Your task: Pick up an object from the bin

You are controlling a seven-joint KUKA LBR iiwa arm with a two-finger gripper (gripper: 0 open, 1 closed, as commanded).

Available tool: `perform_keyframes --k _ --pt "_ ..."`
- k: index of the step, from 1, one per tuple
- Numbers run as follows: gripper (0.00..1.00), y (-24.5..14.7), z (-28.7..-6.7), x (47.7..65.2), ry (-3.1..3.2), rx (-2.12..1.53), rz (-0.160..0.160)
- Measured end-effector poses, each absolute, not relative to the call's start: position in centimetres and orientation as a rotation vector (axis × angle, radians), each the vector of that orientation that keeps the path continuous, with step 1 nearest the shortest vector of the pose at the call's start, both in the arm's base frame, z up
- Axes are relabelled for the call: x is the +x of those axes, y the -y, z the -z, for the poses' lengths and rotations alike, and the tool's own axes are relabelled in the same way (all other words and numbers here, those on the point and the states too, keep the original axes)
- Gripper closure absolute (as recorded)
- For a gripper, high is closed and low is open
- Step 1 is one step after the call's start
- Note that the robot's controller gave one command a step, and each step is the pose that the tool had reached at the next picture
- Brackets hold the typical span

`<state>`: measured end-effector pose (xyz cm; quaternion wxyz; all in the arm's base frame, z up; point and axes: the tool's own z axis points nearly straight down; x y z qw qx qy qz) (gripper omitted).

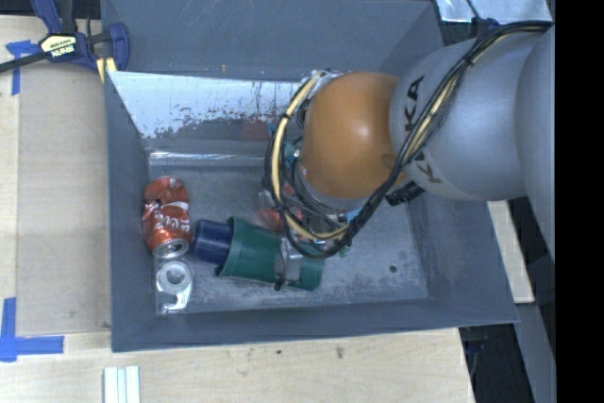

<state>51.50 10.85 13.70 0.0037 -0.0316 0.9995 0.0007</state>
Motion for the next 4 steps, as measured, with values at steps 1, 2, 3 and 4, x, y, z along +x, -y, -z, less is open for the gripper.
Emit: perform_keyframes --k 1,2,3,4 --pt "0.0 -10.4 -11.0 51.8 -3.135 0.174 -0.005" --pt "1.0 -11.1 -7.3 54.2 -3.127 0.05 -0.004" --pt "1.0 -11.1 -7.3 54.2 -3.128 0.051 -0.005" --pt "1.0 -11.1 -7.3 54.1 -3.128 0.051 -0.005"
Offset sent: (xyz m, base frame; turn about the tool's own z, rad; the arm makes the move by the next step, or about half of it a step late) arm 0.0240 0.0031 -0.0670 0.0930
